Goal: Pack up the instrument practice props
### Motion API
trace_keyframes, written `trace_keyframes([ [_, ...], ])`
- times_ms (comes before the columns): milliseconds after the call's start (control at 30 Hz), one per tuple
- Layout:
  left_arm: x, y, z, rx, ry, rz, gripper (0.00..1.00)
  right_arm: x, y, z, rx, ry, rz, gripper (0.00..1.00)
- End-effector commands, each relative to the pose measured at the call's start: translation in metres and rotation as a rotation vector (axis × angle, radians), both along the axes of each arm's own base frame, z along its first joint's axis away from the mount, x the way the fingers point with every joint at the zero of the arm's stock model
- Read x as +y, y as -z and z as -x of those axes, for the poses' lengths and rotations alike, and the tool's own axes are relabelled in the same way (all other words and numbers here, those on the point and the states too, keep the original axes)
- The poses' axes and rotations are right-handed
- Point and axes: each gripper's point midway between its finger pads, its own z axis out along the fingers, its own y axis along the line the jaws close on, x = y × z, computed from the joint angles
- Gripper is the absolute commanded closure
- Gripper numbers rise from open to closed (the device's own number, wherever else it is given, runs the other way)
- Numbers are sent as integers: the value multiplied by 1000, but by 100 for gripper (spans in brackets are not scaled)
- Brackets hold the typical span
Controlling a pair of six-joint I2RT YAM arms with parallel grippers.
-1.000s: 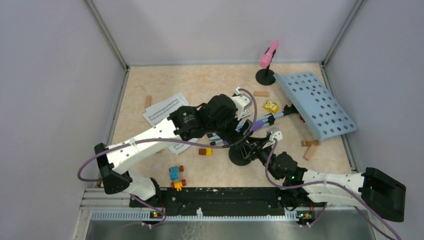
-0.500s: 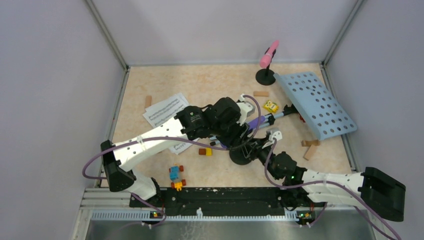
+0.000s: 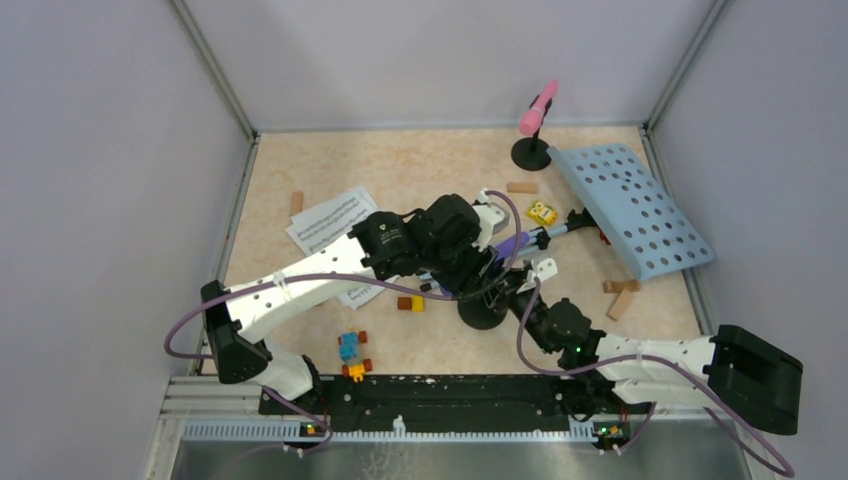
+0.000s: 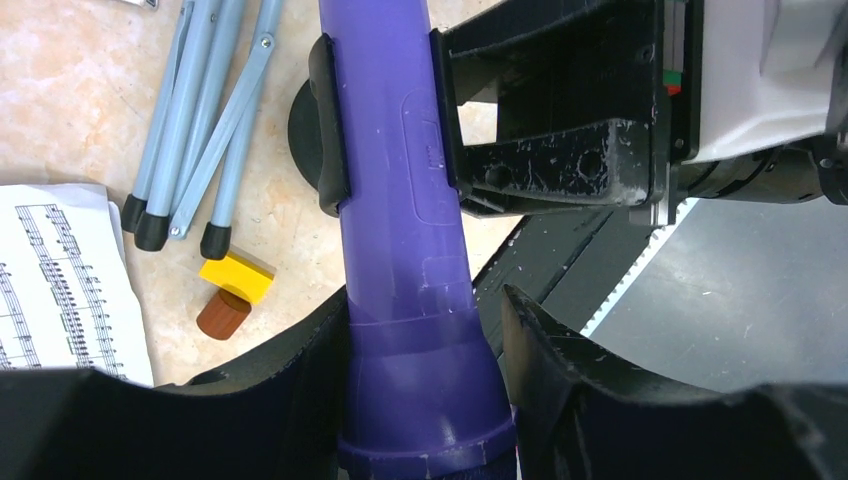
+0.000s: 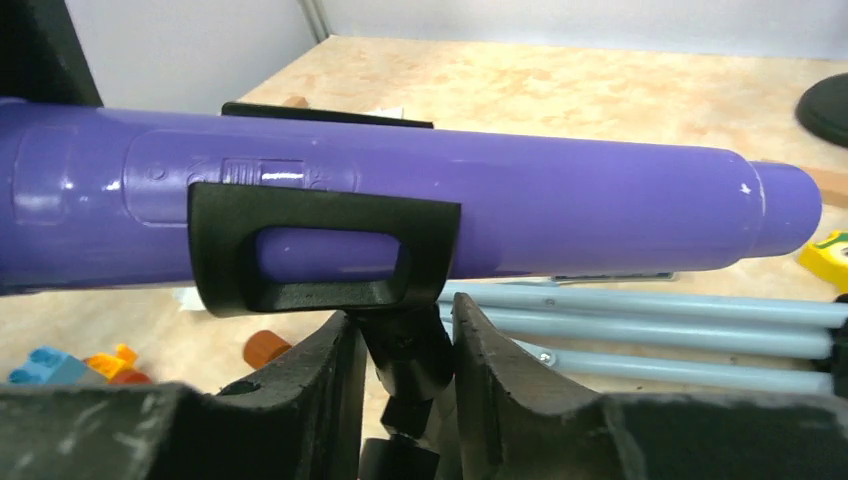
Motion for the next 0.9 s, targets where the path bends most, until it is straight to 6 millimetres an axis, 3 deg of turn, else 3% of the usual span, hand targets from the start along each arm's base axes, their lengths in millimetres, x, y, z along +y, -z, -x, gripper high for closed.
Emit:
trace_keyframes([
  [0,-4,-10,1,0,-6,56,100,10,-39,-2,-84,-23,-61,95],
  [33,-3,-10,0,-2,-17,52,100,8,-40,-3,-87,-15,-69,100],
  [267,21,-25,-6,-40,-126,29,100,-17,-20,-14,-19,124,-24,100],
  [667,85,-16,23,11,-230,-25,100,-82,4,-24,49,420,84,100],
  [867,113,-13,31,12,-302,-20,100,-92,7,-26,58,458,94,100],
])
